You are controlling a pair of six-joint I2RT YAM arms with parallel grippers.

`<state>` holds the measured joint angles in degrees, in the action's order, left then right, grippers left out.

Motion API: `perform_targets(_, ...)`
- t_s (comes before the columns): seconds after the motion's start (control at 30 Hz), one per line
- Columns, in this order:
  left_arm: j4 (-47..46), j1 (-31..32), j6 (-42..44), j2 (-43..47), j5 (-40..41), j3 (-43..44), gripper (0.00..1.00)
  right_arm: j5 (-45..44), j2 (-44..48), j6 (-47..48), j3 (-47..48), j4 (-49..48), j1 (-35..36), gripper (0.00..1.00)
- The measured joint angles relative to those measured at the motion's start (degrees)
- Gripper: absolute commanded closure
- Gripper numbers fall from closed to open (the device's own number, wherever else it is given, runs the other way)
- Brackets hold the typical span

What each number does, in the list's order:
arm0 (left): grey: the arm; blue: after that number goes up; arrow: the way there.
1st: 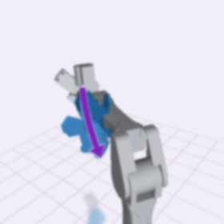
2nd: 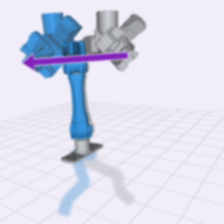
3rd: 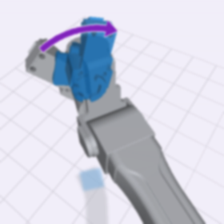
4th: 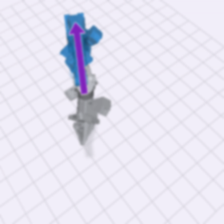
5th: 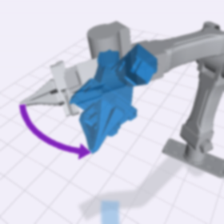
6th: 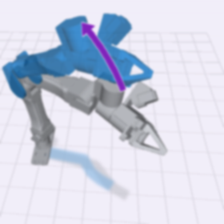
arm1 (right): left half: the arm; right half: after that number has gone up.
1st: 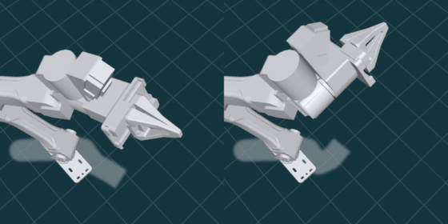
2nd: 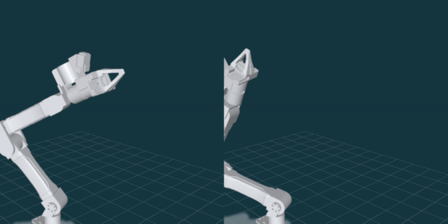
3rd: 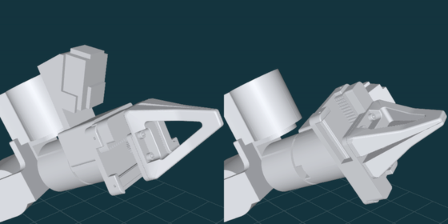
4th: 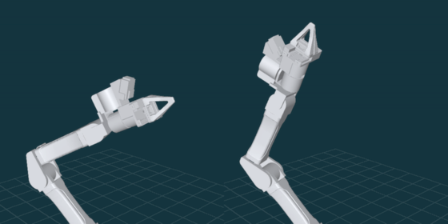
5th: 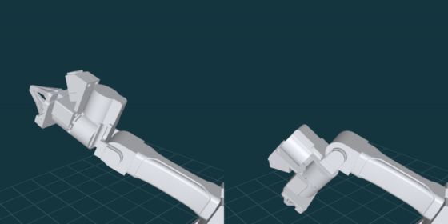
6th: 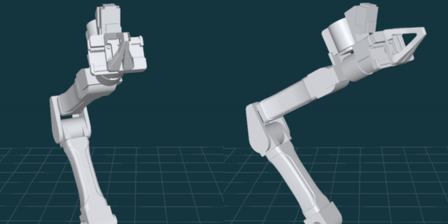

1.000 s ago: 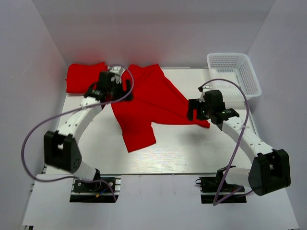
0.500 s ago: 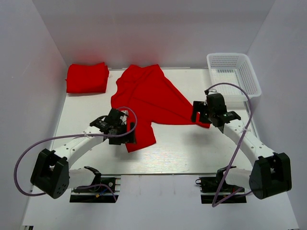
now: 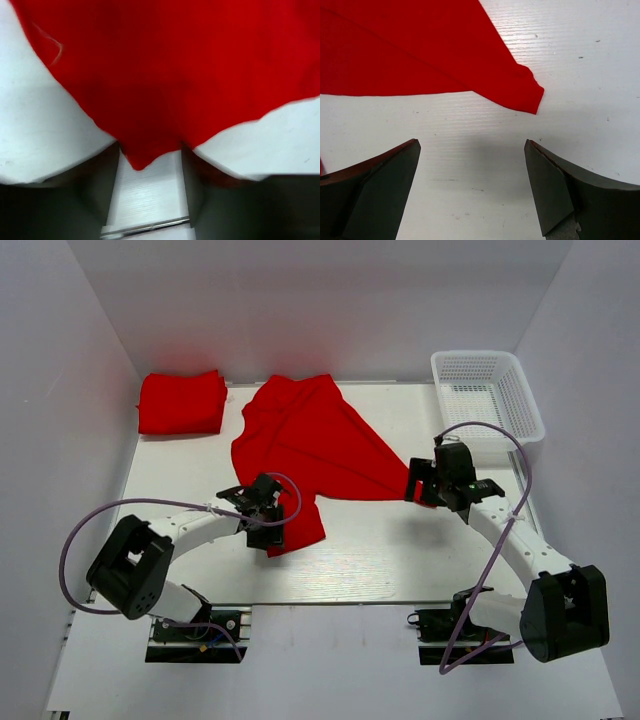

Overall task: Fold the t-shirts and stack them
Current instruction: Flatten the tshirt out

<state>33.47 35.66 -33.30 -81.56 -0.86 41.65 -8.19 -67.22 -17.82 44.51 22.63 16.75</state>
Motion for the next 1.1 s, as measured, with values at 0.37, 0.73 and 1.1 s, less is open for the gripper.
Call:
perform_targets(0.37, -1.0, 0.4, -2.2, -1.1, 4.0, 0.6, 1.0, -2.9, -1.7, 3.9, 0.0, 1.7, -1.7, 0.1)
perform_targets(0.73, 11.3, -0.5, -3.4, 2.4, 17.9, 7.3, 1.0, -7.8, -11.5, 12.4, 1.7, 4.6, -2.0, 0.1)
perform_targets(1.1, 13.5, -0.5, -3.6, -1.6, 20.0, 7.8, 1.0, -10.3, -20.2, 16.8, 4.8, 1.5, -2.0, 0.21)
